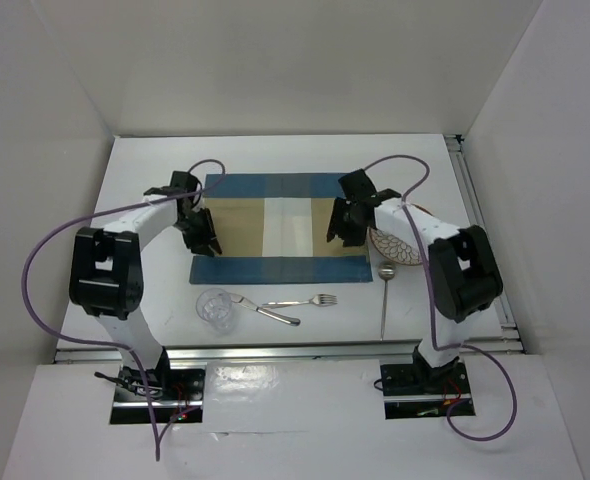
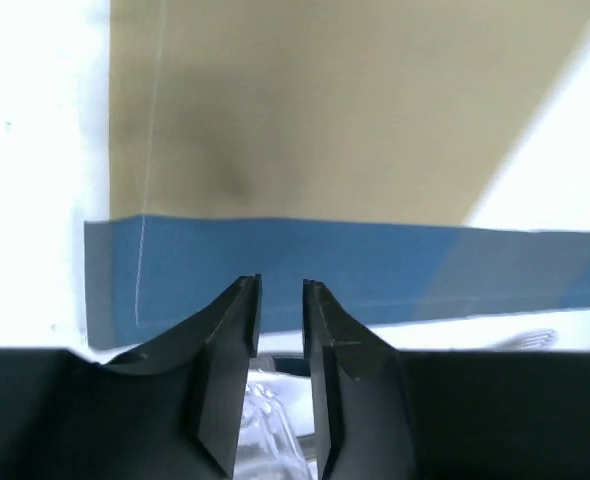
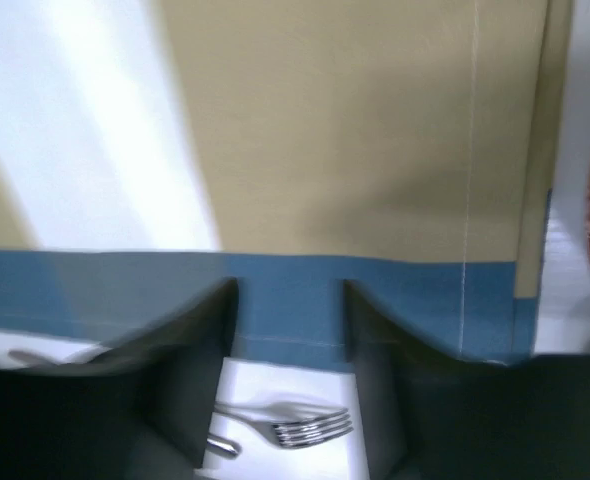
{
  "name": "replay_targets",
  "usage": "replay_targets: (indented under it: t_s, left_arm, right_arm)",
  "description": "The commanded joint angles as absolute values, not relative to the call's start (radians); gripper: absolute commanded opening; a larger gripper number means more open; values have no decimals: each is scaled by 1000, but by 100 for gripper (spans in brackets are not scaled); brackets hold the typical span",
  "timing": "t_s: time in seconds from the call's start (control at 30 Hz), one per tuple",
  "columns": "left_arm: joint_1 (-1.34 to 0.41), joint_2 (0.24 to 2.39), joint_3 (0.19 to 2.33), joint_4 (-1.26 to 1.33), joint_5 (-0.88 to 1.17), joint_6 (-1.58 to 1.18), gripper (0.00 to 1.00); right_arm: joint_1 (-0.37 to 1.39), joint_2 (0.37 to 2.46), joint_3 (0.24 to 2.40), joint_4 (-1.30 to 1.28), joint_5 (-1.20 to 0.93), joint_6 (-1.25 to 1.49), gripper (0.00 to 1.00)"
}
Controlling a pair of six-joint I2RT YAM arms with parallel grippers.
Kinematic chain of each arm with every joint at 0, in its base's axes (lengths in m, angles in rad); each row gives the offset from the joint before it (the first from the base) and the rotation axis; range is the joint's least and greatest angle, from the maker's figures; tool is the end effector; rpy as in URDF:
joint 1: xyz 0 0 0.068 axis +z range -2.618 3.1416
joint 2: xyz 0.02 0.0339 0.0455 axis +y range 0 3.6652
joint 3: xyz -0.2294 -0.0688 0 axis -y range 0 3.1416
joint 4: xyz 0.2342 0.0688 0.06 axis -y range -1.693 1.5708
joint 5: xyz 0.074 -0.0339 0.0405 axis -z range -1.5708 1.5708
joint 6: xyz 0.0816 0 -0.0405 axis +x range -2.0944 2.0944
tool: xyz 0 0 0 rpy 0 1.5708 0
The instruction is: Set the dinner table for one person
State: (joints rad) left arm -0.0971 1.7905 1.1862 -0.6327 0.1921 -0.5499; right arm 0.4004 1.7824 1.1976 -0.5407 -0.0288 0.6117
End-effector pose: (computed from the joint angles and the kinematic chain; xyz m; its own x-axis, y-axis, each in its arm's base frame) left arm 0.3442 -0.0492 0.1081 -0.8840 -0.4293 -0.1851 -0.3572 0.8757 -0.3250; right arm 0.3339 0.1439 0.1181 -0.9107 0.2379 -0.3377 0.1489 0.9517 0.2686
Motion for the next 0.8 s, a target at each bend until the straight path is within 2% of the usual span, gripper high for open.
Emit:
replay_targets:
  t_s: [0.0, 0.03, 0.1, 0.2, 0.27, 0.47, 0.53, 0.57, 0.67, 0.77]
  left_arm:
    - [-95, 1671, 1304, -724, 173, -497, 42]
    - [-95, 1639, 1343, -735, 187, -497, 54]
    - [-104, 1603, 1373, -746, 198, -486, 64]
    - [-104, 1525, 1403, -772, 198, -477, 81]
    - [-104, 1471, 1414, -801, 177, -466, 82]
    - [-104, 1370, 1375, -819, 109, -445, 85]
    - [-104, 1342, 1336, -819, 98, -466, 87]
    - [-104, 1342, 1322, -807, 98, -466, 92]
    - [-104, 1319, 1285, -784, 87, -488, 100]
    - [-104, 1319, 1290, -813, 64, -499, 100]
  right_arm:
    - [413, 1555, 1298, -592, 87, 606, 62]
    - [400, 1519, 1269, -592, 142, 615, 69]
    - [364, 1427, 1229, -592, 182, 641, 79]
    - [217, 1316, 1120, -650, 192, 687, 83]
    - [97, 1258, 1033, -678, 173, 727, 90]
    - [-219, 1065, 858, -644, -19, 726, 94]
    - [-277, 1078, 805, -594, -72, 706, 94]
    - [-322, 1094, 790, -568, -119, 706, 94]
    - [-357, 1166, 747, -470, -161, 695, 94]
    - [-357, 1248, 710, -362, -199, 704, 93]
